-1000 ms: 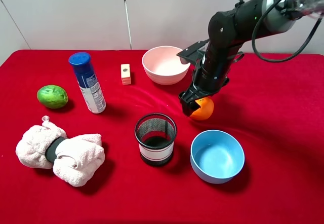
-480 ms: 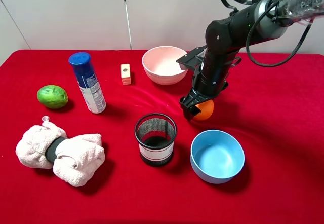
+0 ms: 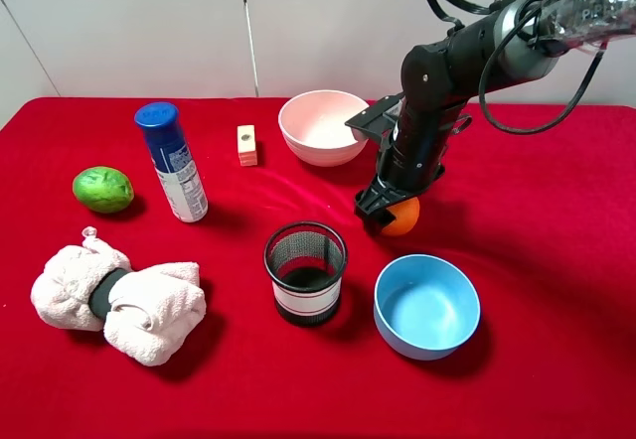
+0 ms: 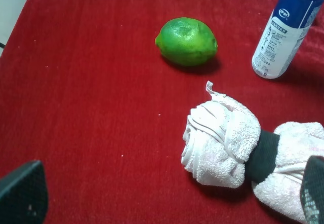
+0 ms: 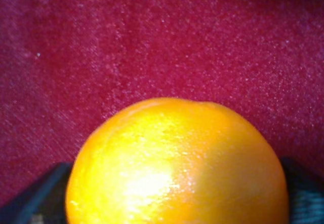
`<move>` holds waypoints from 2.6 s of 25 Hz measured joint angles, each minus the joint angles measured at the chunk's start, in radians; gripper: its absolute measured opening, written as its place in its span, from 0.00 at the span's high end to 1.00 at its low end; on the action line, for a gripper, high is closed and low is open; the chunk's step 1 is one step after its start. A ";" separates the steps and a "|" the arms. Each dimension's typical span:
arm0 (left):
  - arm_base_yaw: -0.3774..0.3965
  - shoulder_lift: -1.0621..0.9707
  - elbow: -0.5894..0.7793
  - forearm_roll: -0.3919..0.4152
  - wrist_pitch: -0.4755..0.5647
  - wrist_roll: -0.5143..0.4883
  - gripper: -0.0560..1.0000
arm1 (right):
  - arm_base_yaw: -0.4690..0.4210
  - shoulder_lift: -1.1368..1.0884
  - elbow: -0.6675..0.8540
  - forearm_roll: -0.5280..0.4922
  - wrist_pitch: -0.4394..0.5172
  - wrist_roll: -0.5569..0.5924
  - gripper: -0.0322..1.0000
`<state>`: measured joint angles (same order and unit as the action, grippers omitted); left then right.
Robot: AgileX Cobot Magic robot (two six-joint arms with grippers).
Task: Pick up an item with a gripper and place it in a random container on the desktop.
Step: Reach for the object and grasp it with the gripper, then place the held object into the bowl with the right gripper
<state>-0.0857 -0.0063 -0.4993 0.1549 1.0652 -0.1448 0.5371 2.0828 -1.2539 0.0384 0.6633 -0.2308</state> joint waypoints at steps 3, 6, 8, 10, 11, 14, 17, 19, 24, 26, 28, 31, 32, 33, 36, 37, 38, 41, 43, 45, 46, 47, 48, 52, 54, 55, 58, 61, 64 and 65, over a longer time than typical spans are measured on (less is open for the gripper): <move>0.000 0.000 0.000 0.000 0.000 0.000 0.01 | 0.000 0.000 0.000 0.000 0.000 0.000 0.43; 0.000 0.000 0.000 0.000 0.000 0.000 0.01 | 0.000 0.000 0.000 0.000 0.000 0.000 0.43; 0.000 0.000 0.000 0.000 0.000 -0.001 0.01 | 0.000 0.000 0.000 0.000 0.000 0.000 0.43; 0.000 0.000 0.000 0.000 0.000 -0.001 0.01 | 0.000 0.000 0.000 0.000 0.000 0.000 0.43; 0.000 0.000 0.000 0.000 0.000 -0.001 0.01 | 0.000 0.000 0.000 0.000 0.000 0.000 0.43; 0.000 0.000 0.000 0.000 0.000 -0.001 0.01 | 0.000 0.000 0.000 -0.001 0.001 0.000 0.43; 0.000 0.000 0.000 0.000 0.000 -0.001 0.01 | 0.000 0.000 0.000 -0.003 0.003 0.000 0.43; 0.000 0.000 0.000 0.000 0.000 -0.001 0.01 | 0.000 0.000 0.000 -0.004 0.010 0.000 0.43; 0.000 0.000 0.000 0.000 0.000 -0.001 0.01 | 0.000 -0.021 0.000 -0.008 0.037 0.000 0.43; 0.000 0.000 0.000 0.000 0.000 -0.001 0.01 | 0.000 -0.043 0.000 -0.012 0.051 0.010 0.43; 0.000 0.000 0.000 0.000 0.000 -0.001 0.01 | 0.000 -0.065 0.000 -0.016 0.058 0.028 0.43; 0.000 0.000 0.000 0.000 0.000 -0.001 0.01 | 0.000 -0.097 0.000 -0.027 0.086 0.060 0.43; 0.000 0.000 0.000 0.000 0.000 -0.001 0.01 | 0.000 -0.108 0.000 -0.027 0.094 0.070 0.43; 0.000 0.000 0.000 0.000 0.000 -0.001 0.01 | 0.000 -0.117 0.000 -0.027 0.106 0.078 0.43; 0.000 0.000 0.000 0.000 0.000 -0.001 0.01 | 0.000 -0.144 0.000 -0.027 0.132 0.084 0.43; 0.000 0.000 0.000 0.000 0.000 -0.001 0.01 | 0.000 -0.152 0.000 -0.027 0.140 0.084 0.43; 0.000 0.000 0.000 0.000 0.000 -0.001 0.01 | 0.000 -0.160 0.000 -0.028 0.148 0.084 0.43; 0.000 0.000 0.000 0.000 0.000 -0.001 0.01 | 0.000 -0.186 -0.001 -0.028 0.176 0.087 0.43; 0.000 0.000 0.000 0.000 0.000 -0.001 0.01 | 0.000 -0.196 -0.007 -0.028 0.201 0.097 0.43; 0.000 0.000 0.000 0.000 0.000 -0.001 0.01 | 0.000 -0.207 -0.009 -0.030 0.224 0.110 0.43; 0.000 0.000 0.000 0.000 0.000 -0.001 0.01 | 0.000 -0.214 -0.010 -0.030 0.236 0.119 0.43; 0.000 0.000 0.000 0.000 0.000 -0.001 0.01 | 0.000 -0.220 -0.010 -0.031 0.244 0.125 0.43; 0.000 0.000 0.000 0.000 0.000 -0.001 0.01 | 0.000 -0.228 -0.011 -0.030 0.257 0.129 0.43; 0.000 0.000 0.000 0.000 0.000 -0.001 0.01 | 0.000 -0.254 -0.012 -0.028 0.307 0.132 0.43; 0.000 0.000 0.000 0.000 0.000 -0.001 0.01 | 0.000 -0.263 -0.019 -0.027 0.345 0.144 0.43; 0.000 0.000 0.000 0.000 0.000 -0.001 0.01 | 0.000 -0.264 -0.027 -0.027 0.377 0.149 0.43; 0.000 0.000 0.000 0.000 0.000 -0.001 0.01 | 0.000 -0.264 -0.064 -0.024 0.450 0.155 0.43; 0.000 0.000 0.000 0.000 0.000 -0.001 0.01 | 0.000 -0.264 -0.110 -0.024 0.517 0.163 0.43; 0.000 0.000 0.000 0.000 0.000 -0.001 0.01 | 0.000 -0.265 -0.148 -0.024 0.546 0.178 0.43; 0.000 0.000 0.000 0.000 0.000 -0.001 0.01 | 0.000 -0.265 -0.159 -0.024 0.547 0.181 0.43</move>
<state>-0.0857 -0.0063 -0.4993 0.1549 1.0652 -0.1454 0.5371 1.8180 -1.4127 0.0146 1.2106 -0.0499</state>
